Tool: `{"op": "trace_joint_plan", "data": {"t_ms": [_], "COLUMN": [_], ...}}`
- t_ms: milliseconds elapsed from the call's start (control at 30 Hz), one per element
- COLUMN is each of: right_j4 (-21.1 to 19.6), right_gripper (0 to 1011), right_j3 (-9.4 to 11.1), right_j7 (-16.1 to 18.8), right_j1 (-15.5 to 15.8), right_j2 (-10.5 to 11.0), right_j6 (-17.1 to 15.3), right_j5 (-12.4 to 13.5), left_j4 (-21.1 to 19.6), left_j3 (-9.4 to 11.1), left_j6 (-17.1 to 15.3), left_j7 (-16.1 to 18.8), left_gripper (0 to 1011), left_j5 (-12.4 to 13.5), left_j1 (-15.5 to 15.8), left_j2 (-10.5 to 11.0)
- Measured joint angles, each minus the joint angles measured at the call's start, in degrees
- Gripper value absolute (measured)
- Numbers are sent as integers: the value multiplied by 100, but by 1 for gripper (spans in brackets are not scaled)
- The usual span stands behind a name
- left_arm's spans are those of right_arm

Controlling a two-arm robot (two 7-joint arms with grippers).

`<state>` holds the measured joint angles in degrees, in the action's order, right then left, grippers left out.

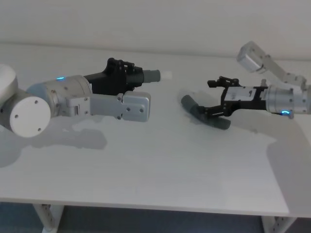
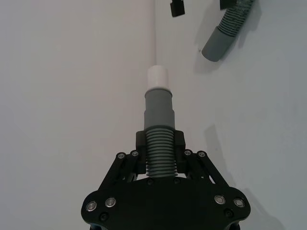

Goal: Use both hands to pick up one end of the pipe from the table, align the ends, and insert them.

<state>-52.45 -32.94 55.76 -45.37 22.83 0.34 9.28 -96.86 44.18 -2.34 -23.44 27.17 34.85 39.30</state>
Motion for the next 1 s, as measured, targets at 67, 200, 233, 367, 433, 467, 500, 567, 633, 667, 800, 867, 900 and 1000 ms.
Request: {"op": "trace_joint_plan", "data": {"t_ms": [67, 200, 233, 367, 433, 467, 500, 567, 633, 667, 800, 867, 900, 1000], "right_j4": [4, -9, -18, -96, -117, -127, -147, -166, -194, -202, -263, -283, -293, -329], "right_gripper": [1001, 1001, 1001, 1001, 1001, 1001, 1001, 1001, 1001, 1001, 1001, 1001, 1001, 1001], "right_j3": [28, 109, 123, 193, 208, 212, 219, 221, 212, 204, 137, 112, 98, 31], "right_j7": [102, 356, 391, 622, 688, 732, 794, 849, 928, 957, 1033, 1035, 1035, 996], "right_j1": [-6, 4, 13, 80, 99, 109, 125, 138, 154, 158, 172, 175, 177, 182], "right_j2": [29, 109, 123, 217, 244, 256, 277, 296, 324, 331, 371, 379, 384, 392], "right_j6": [-123, -466, -522, -874, -972, -1027, -1104, -1168, -1235, -1256, -1300, -1300, -1299, -1244], "right_j5": [89, 335, 372, 608, 673, 713, 763, 803, 845, 854, 870, 863, 852, 783], "left_j4": [0, 0, 0, 0, 0, 0, 0, 0, 0, 0, 0, 0, 0, 0], "left_j3": [0, 0, 0, 0, 0, 0, 0, 0, 0, 0, 0, 0, 0, 0], "left_j6": [0, 0, 0, 0, 0, 0, 0, 0, 0, 0, 0, 0, 0, 0], "left_j7": [0, 0, 0, 0, 0, 0, 0, 0, 0, 0, 0, 0, 0, 0], "left_gripper": [320, 320, 320, 320, 320, 320, 320, 320, 320, 320, 320, 320, 320, 320], "left_j5": [0, 0, 0, 0, 0, 0, 0, 0, 0, 0, 0, 0, 0, 0], "left_j1": [0, 0, 0, 0, 0, 0, 0, 0, 0, 0, 0, 0, 0, 0], "left_j2": [0, 0, 0, 0, 0, 0, 0, 0, 0, 0, 0, 0, 0, 0]}}
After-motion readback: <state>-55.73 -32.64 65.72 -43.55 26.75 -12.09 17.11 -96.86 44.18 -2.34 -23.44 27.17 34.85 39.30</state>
